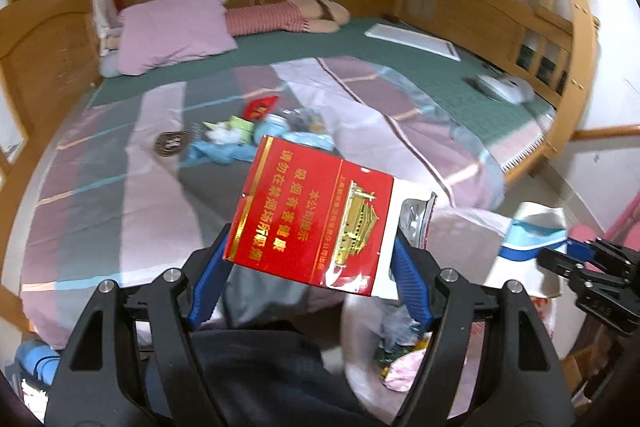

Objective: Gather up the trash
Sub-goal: 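Carry the red box and paper cup over the wastebasket and open both grippers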

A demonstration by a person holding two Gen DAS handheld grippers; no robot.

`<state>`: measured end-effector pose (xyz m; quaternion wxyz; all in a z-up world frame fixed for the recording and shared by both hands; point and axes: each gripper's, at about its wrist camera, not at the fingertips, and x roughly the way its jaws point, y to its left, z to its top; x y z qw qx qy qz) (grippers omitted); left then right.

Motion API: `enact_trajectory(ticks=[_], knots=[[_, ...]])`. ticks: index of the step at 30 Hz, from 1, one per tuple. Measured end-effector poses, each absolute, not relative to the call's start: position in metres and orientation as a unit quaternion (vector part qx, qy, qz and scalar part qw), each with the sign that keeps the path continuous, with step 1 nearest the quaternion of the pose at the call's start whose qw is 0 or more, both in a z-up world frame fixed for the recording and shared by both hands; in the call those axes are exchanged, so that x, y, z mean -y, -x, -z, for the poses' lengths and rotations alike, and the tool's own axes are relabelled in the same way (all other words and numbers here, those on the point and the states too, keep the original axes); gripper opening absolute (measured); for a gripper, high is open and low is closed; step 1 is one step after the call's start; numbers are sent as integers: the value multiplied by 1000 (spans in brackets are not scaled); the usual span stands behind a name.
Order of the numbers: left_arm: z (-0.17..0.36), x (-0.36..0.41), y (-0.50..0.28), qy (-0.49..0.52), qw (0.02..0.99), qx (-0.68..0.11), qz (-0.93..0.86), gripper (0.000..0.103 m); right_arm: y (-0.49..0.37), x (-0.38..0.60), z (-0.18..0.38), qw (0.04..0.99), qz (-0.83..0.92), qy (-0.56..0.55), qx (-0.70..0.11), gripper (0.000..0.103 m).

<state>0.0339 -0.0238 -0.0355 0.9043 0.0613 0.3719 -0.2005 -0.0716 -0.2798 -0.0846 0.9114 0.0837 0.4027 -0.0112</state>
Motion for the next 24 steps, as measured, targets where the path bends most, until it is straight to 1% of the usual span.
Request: enact_trajectory(ticks=[4,6,9,11,15,17,18,20,21,22,24], knots=[[45,37,-29,-71,895,-382,220,74,73,286,96,903,25,-90,-420,34],[49,41,-28,-75,890,-388,228,74,72,290,101,898,31,-95,-429,37],[54,45,-29,-70,882,-397,244,74,73,297,110,887,34,-119,-445,44],[57,48,-29,-63,874,-405,260,74,76,299,108,890,34,-126,-436,57],[68,60,-29,-57,853,-427,295,74,83,298,91,913,42,-102,-392,62],[74,65,-29,-47,835,-444,323,74,86,298,83,923,45,-96,-370,70],[78,68,-29,-39,823,-454,339,75,87,298,79,927,48,-94,-360,70],[83,72,-29,-27,809,-468,355,83,87,300,76,931,51,-93,-350,70],[86,72,-30,-21,805,-475,355,93,86,301,75,931,50,-95,-348,70],[88,71,-32,-15,805,-478,351,96,85,301,75,931,49,-98,-347,71],[90,64,-39,0,805,-484,343,96,83,302,75,931,46,-104,-347,71]])
